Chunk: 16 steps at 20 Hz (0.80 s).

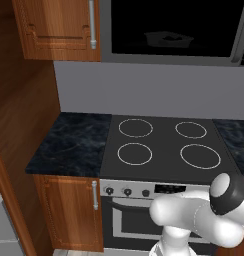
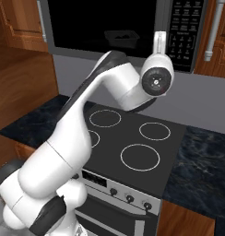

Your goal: Place the tupperware containing the chicken drumstick and squash meal in the microwave. Close the microwave door and press the start button to reheat the meal.

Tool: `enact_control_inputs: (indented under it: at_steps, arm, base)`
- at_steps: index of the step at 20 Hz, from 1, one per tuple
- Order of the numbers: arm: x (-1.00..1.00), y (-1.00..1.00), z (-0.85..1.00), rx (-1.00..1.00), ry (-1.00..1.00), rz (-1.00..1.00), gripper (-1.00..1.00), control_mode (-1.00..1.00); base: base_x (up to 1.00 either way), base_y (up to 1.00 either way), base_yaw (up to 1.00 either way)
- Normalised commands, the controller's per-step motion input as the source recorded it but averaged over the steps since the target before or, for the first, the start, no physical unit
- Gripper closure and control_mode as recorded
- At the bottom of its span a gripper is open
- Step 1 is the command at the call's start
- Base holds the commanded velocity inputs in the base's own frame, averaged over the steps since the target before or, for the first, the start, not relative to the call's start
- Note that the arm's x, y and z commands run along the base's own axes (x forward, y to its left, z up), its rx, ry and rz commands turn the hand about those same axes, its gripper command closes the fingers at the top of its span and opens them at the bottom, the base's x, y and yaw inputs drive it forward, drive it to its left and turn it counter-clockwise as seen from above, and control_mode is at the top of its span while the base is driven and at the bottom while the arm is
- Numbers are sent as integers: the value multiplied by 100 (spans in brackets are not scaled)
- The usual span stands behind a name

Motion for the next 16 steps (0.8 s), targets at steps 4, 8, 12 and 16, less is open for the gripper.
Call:
enact_control_inputs:
  at_steps: [4, 8, 12, 16]
  arm:
    - [26, -13, 0, 5, 0, 0, 100, -100]
    - [24, -18, 0, 5, 0, 0, 100, -100]
    - [23, -13, 0, 4, 0, 0, 100, -100]
    - [25, -8, -4, 3, 0, 0, 100, -100]
  base:
    - [0, 0, 0]
    - [0, 0, 0]
    - [0, 0, 0]
    - [0, 0, 0]
